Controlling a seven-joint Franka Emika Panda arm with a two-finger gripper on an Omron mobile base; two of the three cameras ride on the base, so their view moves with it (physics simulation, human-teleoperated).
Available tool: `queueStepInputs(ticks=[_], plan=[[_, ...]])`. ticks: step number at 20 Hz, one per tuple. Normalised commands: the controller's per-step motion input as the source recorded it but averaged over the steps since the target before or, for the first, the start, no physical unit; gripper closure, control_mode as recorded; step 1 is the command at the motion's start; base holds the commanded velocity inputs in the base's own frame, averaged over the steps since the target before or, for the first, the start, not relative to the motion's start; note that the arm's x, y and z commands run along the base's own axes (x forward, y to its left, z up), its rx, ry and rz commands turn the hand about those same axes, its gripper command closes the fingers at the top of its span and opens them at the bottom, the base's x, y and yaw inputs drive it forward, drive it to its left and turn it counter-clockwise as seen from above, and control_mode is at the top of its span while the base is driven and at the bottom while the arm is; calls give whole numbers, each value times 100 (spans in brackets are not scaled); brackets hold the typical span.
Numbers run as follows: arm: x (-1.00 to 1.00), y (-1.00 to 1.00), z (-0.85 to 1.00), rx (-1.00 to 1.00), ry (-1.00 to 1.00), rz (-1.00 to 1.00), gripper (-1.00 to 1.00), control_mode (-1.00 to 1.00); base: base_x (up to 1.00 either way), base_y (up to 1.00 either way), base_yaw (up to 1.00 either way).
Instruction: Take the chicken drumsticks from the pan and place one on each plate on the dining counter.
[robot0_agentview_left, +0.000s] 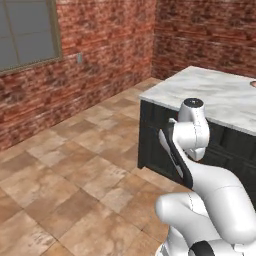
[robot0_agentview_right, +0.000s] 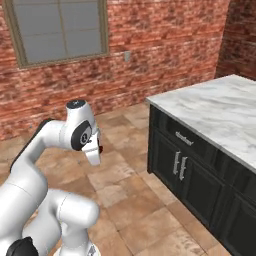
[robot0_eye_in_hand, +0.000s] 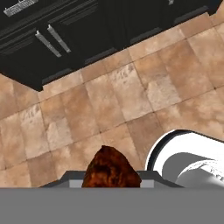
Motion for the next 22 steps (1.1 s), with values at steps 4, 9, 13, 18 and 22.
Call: queueStepInputs(ticks=[4, 9, 13, 18, 22], plan=[[0, 0, 0, 0, 0, 0, 100, 100, 0, 0, -55], [0, 0, 0, 0, 0, 0, 100, 100, 14, 7, -50], [0, 0, 0, 0, 0, 0, 100, 100, 48, 41, -41], [0, 0, 0, 0, 0, 0, 100, 100, 71, 85, -37], [0, 0, 0, 0, 0, 0, 100, 100, 81, 100, -35]])
